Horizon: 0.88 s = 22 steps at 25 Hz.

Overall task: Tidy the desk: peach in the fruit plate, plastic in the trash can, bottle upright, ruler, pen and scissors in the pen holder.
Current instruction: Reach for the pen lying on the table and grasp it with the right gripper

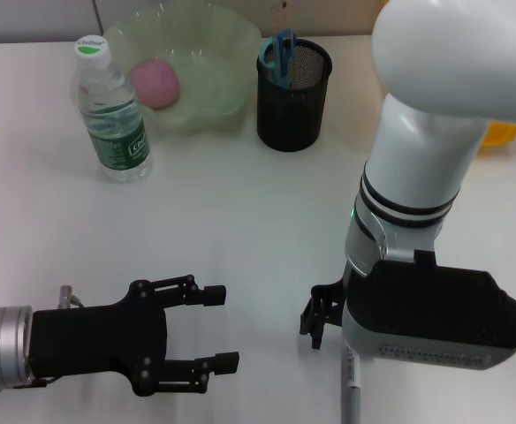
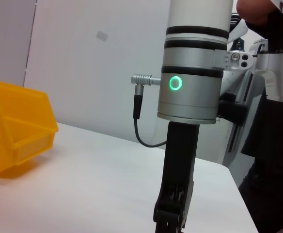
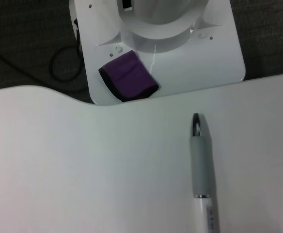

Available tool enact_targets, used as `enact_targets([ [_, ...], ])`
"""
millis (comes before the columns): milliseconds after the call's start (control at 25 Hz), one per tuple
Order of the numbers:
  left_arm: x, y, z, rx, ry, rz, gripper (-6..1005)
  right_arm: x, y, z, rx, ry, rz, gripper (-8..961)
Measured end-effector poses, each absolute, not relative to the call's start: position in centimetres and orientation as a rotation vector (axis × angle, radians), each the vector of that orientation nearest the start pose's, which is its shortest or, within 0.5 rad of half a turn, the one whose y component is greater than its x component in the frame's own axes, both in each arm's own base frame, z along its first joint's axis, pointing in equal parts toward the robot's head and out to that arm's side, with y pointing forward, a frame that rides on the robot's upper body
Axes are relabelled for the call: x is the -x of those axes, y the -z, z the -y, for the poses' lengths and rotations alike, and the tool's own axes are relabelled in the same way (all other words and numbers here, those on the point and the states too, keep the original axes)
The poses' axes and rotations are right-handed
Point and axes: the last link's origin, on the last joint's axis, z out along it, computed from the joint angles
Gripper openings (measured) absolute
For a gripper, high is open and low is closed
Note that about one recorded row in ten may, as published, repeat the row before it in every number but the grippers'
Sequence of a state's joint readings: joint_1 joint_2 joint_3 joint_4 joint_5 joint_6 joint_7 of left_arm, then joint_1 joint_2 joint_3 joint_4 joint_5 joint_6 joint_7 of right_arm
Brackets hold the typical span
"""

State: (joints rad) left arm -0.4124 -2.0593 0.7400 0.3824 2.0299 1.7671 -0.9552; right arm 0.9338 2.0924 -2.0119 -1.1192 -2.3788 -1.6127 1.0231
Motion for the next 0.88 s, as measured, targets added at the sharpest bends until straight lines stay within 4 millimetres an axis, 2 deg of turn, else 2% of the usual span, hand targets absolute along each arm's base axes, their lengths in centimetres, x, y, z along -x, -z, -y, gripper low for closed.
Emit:
enact_targets([
  [240,28.9,4.0,-23.5,2.937,0.916,0.407,788,-11.8,11.0,-29.1,-1.902,-0.66,-1.578,809],
  [560,28.9,4.1,-23.4,2.949,0.909,0.405,788,-11.8,11.5,-28.6,-1.891,-0.666,-1.597,655],
  [880,28.9,4.1,-23.4,2.949,0.906,0.405,787,-11.8,12.0,-28.2,-1.905,-0.67,-1.614,619],
])
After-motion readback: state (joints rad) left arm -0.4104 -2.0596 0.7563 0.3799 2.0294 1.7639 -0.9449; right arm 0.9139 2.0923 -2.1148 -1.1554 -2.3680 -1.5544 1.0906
